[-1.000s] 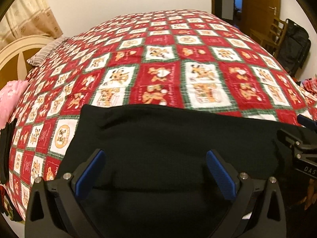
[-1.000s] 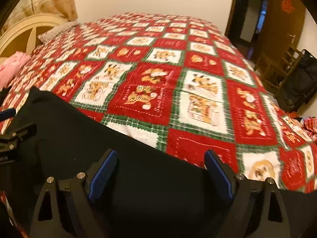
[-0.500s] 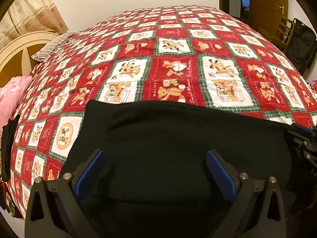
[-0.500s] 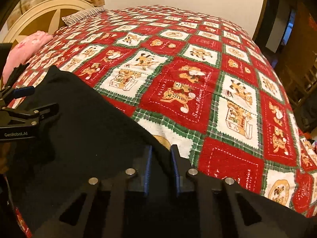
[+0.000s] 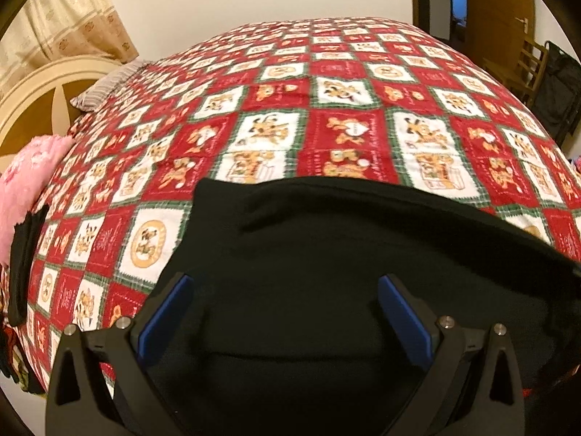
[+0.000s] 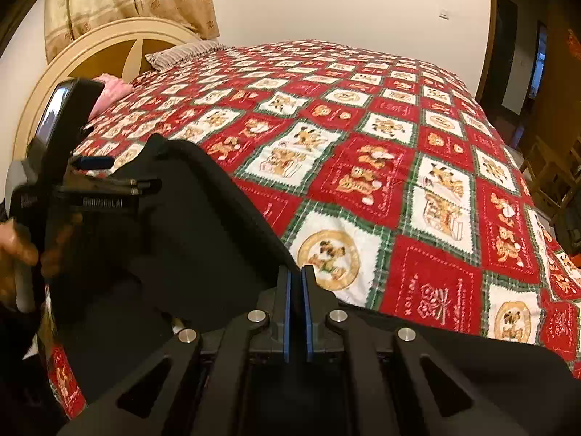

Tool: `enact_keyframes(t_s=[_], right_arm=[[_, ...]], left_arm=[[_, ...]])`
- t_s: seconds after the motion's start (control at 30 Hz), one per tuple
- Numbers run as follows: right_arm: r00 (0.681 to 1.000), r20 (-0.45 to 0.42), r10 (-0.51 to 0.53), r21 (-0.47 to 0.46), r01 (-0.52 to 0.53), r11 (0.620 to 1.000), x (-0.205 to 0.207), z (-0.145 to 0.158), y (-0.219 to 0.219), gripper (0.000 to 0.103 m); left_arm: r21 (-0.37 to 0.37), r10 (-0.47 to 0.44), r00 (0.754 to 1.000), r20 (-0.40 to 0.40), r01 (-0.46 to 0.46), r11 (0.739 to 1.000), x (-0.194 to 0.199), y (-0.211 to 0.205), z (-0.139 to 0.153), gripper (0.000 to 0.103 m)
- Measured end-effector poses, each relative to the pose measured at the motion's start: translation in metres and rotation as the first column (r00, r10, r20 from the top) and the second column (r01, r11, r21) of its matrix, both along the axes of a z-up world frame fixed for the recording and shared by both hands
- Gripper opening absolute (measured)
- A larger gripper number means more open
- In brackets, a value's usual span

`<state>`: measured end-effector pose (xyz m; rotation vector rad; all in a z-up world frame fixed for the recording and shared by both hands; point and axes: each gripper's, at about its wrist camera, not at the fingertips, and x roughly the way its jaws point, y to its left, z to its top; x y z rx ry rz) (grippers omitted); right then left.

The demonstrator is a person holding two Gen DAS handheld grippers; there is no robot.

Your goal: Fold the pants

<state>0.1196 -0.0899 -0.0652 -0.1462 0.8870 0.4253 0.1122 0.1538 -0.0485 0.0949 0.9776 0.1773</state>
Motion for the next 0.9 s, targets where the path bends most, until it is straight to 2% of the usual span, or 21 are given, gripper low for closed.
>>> enact_keyframes(t_s=[0.17,0.27,0.3,0.37,0.43,0.57,0.63,0.73,0.8,0.83,0.9], right_arm=[[0.999,0.041,0.031,-0.021,-0.030,0.999,-0.025,0.002,0.006,0.005],[0.996,0.075,0.049,-0.057,-0.044,0.997,-0.037,0.001,0.012,0.005],[0.995,0.086,0.053,-0.068,-0.047,0.997,-0.041,0.000,0.013,0.005],[0.993,0.103,0.054,-0.084,-0.046,0.995,-0.046,-0.003,0.015,0.005],[0.993,0.108,0.051,-0.087,-0.041,0.995,-0.050,-0.004,0.016,0.005],[0.992,0.117,0.043,-0.090,-0.033,0.995,-0.050,-0.005,0.014,0.005],[0.992,0.125,0.032,-0.080,-0.022,0.997,-0.050,-0.003,0.013,0.005],[0.990,0.140,0.012,-0.054,-0.004,0.999,-0.049,0.004,0.011,0.005],[0.989,0.147,0.002,-0.039,0.004,0.999,-0.048,0.009,0.009,0.005],[0.989,0.150,0.000,-0.032,0.005,0.999,-0.049,0.012,0.008,0.005],[0.987,0.160,-0.001,-0.032,0.006,0.999,-0.051,0.017,0.009,0.005]], left_arm=[[-0.091,-0.013,1.000,-0.003,0.012,0.996,0.003,0.006,0.006,0.103],[-0.217,-0.030,1.000,-0.006,0.028,0.976,0.011,0.009,0.014,0.103],[-0.276,-0.038,0.999,-0.018,0.031,0.961,0.018,0.008,0.015,0.103],[-0.340,-0.048,0.998,-0.050,0.028,0.940,0.032,0.005,0.011,0.103],[-0.354,-0.026,0.995,-0.092,-0.008,0.935,0.044,0.002,0.003,0.103],[-0.436,0.005,0.980,-0.201,-0.094,0.895,0.065,0.003,-0.016,0.103],[-0.446,0.017,0.976,-0.217,-0.115,0.888,0.069,0.005,-0.018,0.101],[-0.418,0.062,0.979,-0.194,-0.140,0.898,0.071,0.010,-0.020,0.081],[-0.416,0.078,0.983,-0.167,-0.142,0.898,0.068,0.015,-0.019,0.058],[-0.426,0.077,0.985,-0.156,-0.137,0.894,0.067,0.018,-0.019,0.052],[-0.480,0.061,0.989,-0.137,-0.120,0.869,0.064,0.026,-0.017,0.027]])
